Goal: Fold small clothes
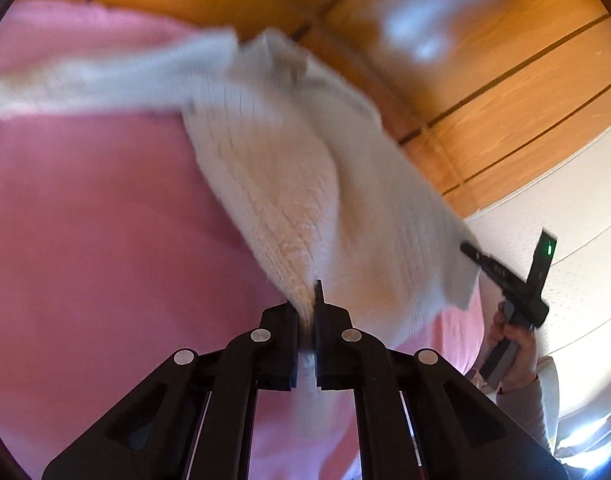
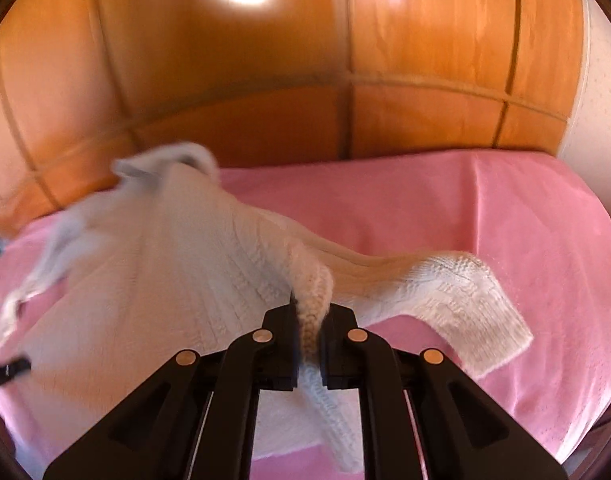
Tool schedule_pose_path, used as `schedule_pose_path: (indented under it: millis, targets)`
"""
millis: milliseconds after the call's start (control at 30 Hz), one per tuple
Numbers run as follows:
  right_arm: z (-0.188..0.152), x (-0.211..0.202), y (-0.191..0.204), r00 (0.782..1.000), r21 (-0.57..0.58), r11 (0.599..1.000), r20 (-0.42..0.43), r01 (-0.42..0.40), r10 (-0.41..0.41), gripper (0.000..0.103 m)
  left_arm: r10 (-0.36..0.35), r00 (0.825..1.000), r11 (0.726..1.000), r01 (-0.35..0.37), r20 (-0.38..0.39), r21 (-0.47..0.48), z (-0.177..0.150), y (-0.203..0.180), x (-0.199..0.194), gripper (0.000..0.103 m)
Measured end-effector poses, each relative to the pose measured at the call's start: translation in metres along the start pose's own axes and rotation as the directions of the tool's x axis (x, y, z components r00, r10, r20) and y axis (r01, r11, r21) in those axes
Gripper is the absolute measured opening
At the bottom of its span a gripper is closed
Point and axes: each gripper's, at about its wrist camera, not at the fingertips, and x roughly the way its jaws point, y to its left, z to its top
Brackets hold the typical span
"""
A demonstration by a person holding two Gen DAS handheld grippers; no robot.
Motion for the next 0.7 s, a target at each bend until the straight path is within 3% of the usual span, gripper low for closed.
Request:
schedule_pose_path:
  millis: [200, 300, 467, 567, 633, 667, 700]
  targets:
    - [-0.034, -0.091, 0.036, 0.984, -0.045, 0.985, 0.056, -0.167, 0.17, 0.006, -0.004, 0.997, 1.0, 0.003, 0.072, 0.011, -0.001, 0.01, -0.098, 0.004]
    - [-0.064, -0.116, 0.044, 0.972, -0.036, 0.973, 0.033, -0.23, 0.231, 0.006, 0.016, 0.997, 1.0, -0.017, 0.069, 0.017, -0.018, 0.019, -0.141, 0.004]
    - [-0.142, -0.097, 0.047, 0.957, 0.051, 0.969, -0.153, -0.24, 0.245, 0.006, 0.113, 0.993, 0.993, -0.114, -0.019, -0.011, -0.063, 0.041, -0.139, 0.004]
    - [-0.18, -0.069, 0.045, 0.937, 0.102, 0.97, -0.255, -0.221, 0.241, 0.008, 0.209, 0.974, 0.977, -0.212, -0.084, -0.028, -0.095, 0.064, -0.116, 0.005]
    - [-0.188, -0.059, 0.04, 0.938, 0.127, 0.973, -0.268, -0.194, 0.221, 0.02, 0.233, 0.969, 0.971, -0.236, -0.08, -0.037, -0.098, 0.071, -0.106, 0.005]
    - [-0.188, -0.055, 0.037, 0.945, 0.126, 0.978, -0.262, -0.166, 0.195, 0.029, 0.246, 0.966, 0.967, -0.25, -0.081, -0.046, -0.099, 0.075, -0.103, 0.013]
    - [-0.186, -0.052, 0.033, 0.953, 0.134, 0.98, -0.246, -0.148, 0.178, 0.047, 0.247, 0.966, 0.965, -0.253, -0.082, -0.067, -0.1, 0.082, -0.102, 0.018]
